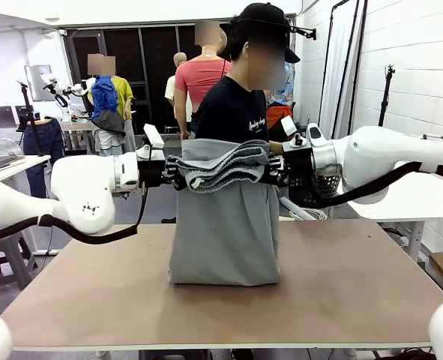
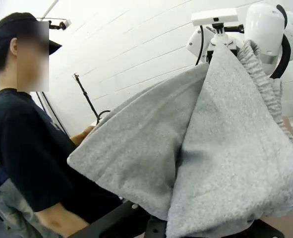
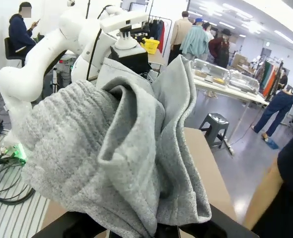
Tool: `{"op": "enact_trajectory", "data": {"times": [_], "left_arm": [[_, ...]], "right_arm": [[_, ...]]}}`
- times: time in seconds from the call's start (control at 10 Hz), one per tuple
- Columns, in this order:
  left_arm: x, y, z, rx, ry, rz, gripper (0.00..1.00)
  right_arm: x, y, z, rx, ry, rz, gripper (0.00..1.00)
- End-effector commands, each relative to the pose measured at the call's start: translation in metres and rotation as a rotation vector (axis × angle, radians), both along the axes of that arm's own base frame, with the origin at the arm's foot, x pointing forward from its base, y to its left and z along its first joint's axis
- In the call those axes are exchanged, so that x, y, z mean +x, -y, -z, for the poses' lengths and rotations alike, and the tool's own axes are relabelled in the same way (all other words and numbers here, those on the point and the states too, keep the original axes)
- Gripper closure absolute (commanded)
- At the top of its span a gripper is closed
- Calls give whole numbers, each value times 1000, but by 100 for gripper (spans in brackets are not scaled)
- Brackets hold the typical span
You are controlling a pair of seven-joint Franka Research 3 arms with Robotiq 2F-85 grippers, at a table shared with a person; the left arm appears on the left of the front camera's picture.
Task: Fold the training pants.
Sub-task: Fold the Training pants in half.
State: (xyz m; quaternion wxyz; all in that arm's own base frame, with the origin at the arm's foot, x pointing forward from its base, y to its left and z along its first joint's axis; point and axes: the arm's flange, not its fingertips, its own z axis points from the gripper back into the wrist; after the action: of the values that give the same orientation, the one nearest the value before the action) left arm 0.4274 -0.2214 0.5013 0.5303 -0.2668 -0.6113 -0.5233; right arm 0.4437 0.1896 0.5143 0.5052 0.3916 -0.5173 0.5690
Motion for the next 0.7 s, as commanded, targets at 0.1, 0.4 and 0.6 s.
{"op": "enact_trajectory", "data": {"times": [0.1,0.4,0.6], "left_arm": [[30,12,-16,3,118,-71,100],[57,16,-28,7,192,-103,100],[73,22,-40,-14,217,-93,100]], "right_arm": [[24,-16,-22,-47,73,22,100],[46,-18,-37,-42,133,73,100],[58,-24,-50,-44,165,95,100]]}}
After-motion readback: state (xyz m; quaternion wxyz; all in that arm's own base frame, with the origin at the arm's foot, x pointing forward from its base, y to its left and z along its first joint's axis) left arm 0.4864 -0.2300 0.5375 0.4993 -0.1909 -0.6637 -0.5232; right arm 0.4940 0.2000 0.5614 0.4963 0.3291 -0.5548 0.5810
